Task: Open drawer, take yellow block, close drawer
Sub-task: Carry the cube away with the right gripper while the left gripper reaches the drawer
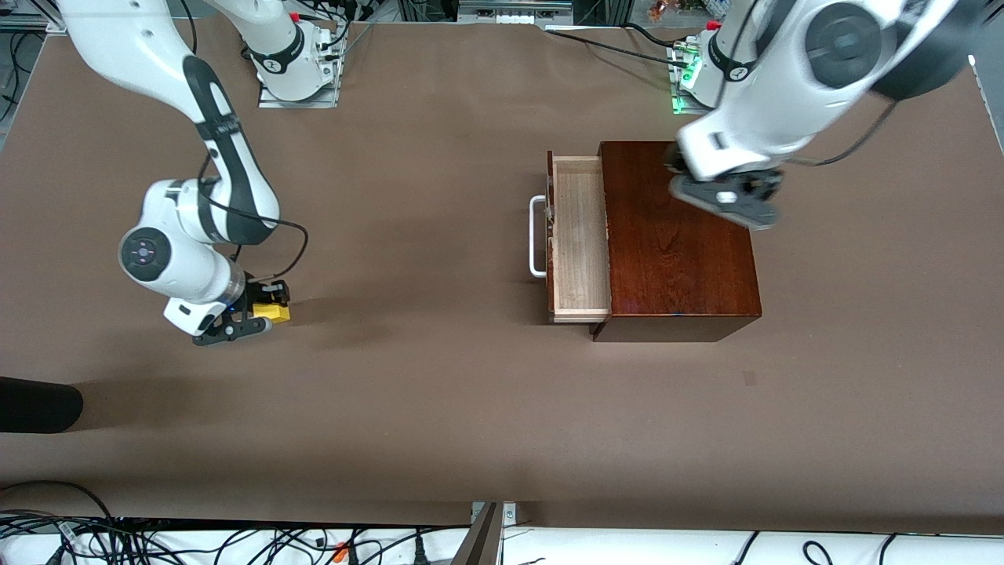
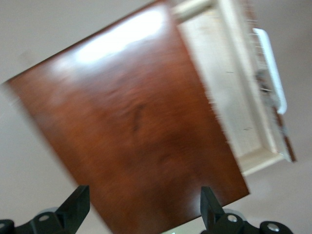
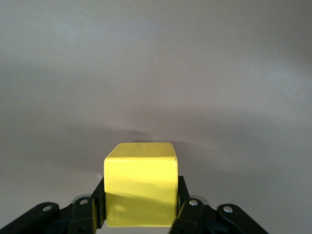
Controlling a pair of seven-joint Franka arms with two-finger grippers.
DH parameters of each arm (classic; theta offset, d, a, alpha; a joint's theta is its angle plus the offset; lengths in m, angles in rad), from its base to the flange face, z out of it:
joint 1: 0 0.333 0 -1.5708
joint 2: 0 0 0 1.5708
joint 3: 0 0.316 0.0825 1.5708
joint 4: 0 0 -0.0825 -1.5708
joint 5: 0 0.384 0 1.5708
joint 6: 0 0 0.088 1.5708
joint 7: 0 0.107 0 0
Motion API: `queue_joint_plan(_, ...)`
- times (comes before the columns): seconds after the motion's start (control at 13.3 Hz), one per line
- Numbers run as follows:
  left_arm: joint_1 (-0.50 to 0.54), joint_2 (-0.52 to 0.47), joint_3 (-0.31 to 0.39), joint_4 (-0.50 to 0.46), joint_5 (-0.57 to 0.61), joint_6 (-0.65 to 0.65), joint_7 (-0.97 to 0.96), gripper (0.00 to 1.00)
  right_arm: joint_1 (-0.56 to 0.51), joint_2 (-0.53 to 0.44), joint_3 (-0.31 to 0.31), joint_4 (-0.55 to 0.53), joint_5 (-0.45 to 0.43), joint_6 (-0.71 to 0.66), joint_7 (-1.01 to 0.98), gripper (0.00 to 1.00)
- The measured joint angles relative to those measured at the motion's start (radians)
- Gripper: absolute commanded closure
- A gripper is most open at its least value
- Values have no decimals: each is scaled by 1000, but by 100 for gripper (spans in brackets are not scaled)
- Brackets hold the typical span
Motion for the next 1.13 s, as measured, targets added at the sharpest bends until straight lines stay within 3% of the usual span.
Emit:
queue_joint_plan(0.38, -133, 236, -52, 195, -1, 140, 195, 0, 1, 32, 31, 0, 1, 28, 145, 99)
queue_joint_plan(0.45, -171, 271, -53, 205, -1, 193, 238, 0, 2, 33, 43, 0, 1, 32, 180, 94)
queue_joint_plan(0.53, -208, 307, -54, 207, -1, 244, 280, 0, 3, 35, 52, 0, 1, 36, 205, 81)
queue_joint_plan(0.6, -243, 344, -53, 208, -1, 296, 317, 0, 4, 37, 54, 0, 1, 38, 214, 56)
queue_joint_plan(0.68, -269, 381, -53, 209, -1, 346, 361, 0, 4, 37, 54, 0, 1, 39, 215, 4)
queue_joint_plan(0.75, -285, 416, -53, 209, -1, 389, 428, 30, 4, 37, 54, 0, 1, 39, 215, 0)
queue_joint_plan(0.83, -292, 450, -52, 210, -1, 425, 510, 75, 4, 39, 54, 0, 1, 40, 212, 0)
queue_joint_plan(0.9, -293, 479, -52, 213, 0, 446, 584, 100, 4, 41, 54, 1, 1, 46, 205, 0)
queue_joint_plan(1.13, -292, 510, -49, 220, 15, 453, 699, 100, 3, -17, 53, 26, 1, 47, 192, 0)
